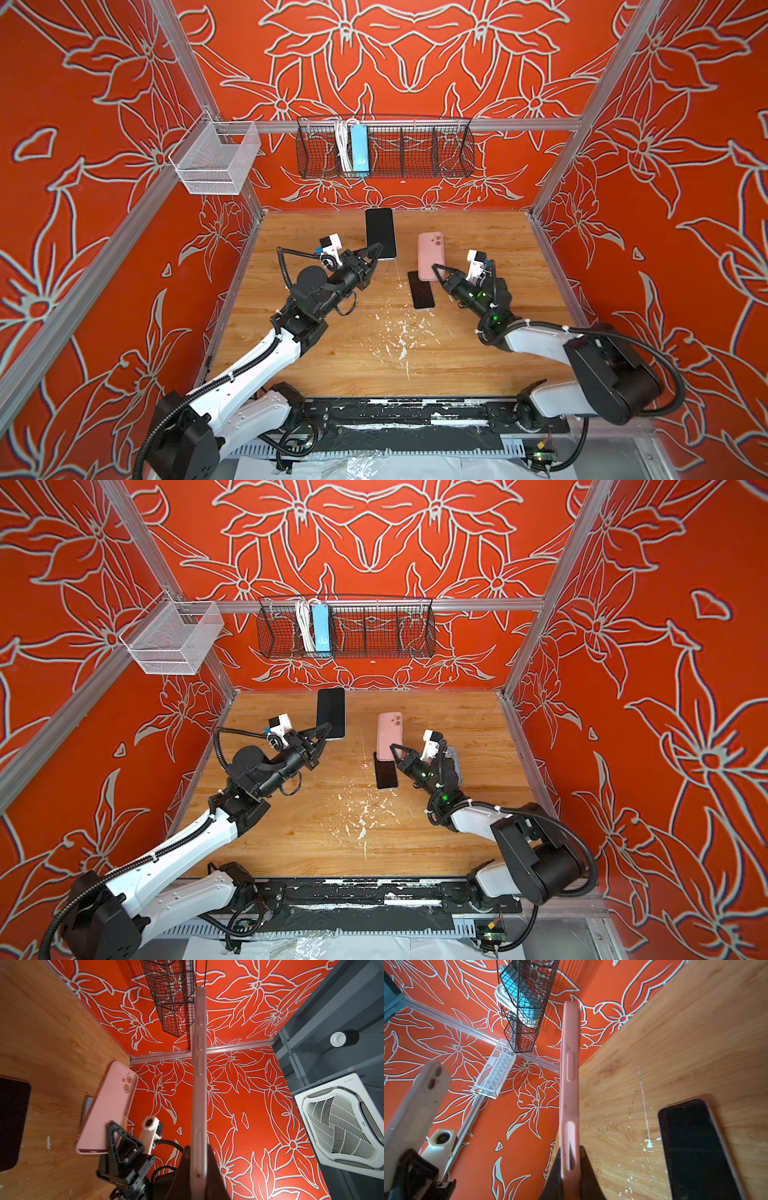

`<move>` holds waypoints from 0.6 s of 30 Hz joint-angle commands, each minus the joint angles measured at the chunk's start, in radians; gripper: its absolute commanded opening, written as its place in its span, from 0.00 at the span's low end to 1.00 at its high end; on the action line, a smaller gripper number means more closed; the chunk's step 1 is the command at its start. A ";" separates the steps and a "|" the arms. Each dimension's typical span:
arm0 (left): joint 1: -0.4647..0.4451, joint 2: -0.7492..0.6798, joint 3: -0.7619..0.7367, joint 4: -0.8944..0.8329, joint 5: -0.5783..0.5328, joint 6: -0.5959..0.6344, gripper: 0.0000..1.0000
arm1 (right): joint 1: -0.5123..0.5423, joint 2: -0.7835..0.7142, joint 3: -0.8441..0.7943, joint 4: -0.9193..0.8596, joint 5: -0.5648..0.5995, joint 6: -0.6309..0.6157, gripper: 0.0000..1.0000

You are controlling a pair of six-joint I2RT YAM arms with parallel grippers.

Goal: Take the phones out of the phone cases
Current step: 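Lay the pink case flat beside the blue case and open the right gripper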

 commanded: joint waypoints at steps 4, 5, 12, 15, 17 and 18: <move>0.042 -0.024 -0.039 0.066 0.021 0.002 0.00 | -0.169 -0.146 0.023 -0.421 -0.240 -0.129 0.08; 0.049 -0.023 -0.044 0.064 0.021 -0.001 0.00 | -0.193 -0.147 0.027 -0.444 -0.267 -0.141 0.08; 0.092 -0.048 -0.048 0.070 0.060 -0.012 0.00 | -0.263 -0.047 0.022 -0.480 -0.356 -0.217 0.08; 0.104 -0.048 -0.054 0.073 0.069 -0.015 0.00 | -0.265 0.015 -0.001 -0.430 -0.340 -0.228 0.08; 0.108 -0.048 -0.062 0.076 0.072 -0.018 0.00 | -0.266 0.048 0.002 -0.436 -0.329 -0.252 0.08; 0.111 -0.048 -0.064 0.075 0.075 -0.019 0.00 | -0.265 0.065 0.000 -0.423 -0.323 -0.256 0.08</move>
